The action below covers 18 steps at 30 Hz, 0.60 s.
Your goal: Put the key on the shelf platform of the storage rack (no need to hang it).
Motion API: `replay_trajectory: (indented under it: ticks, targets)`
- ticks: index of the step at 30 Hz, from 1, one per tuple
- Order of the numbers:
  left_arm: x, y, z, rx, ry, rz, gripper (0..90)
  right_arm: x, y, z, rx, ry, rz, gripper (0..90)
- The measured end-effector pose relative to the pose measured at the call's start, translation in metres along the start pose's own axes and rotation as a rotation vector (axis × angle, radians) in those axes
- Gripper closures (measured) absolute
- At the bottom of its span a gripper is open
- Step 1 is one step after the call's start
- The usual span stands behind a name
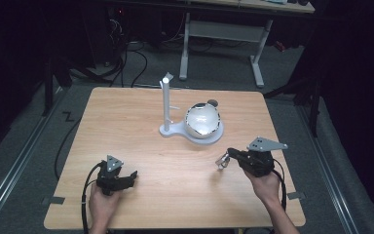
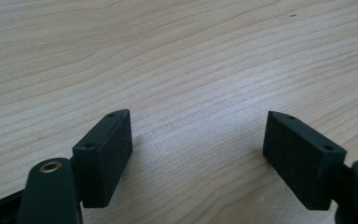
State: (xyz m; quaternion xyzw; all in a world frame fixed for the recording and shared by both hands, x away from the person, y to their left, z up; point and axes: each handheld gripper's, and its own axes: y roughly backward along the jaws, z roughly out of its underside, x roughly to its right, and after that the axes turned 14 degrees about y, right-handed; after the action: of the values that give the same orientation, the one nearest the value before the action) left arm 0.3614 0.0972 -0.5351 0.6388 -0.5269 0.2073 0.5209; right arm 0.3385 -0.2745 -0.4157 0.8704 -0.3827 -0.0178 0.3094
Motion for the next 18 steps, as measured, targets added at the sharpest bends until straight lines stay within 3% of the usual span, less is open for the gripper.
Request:
replay_trajectory:
  ticks: [10,18]
  targets:
    - [0.0,0.0,0.0,-0.001,-0.001,0.0,24.1,0.004,-0.003,-0.017,0.012,0.016,-0.015,89.6]
    - [0.0,0.0,0.0,0.0,-0.002,0.0,24.0,0.016,-0.008,-0.033,0.007,0.023,-0.013,89.6]
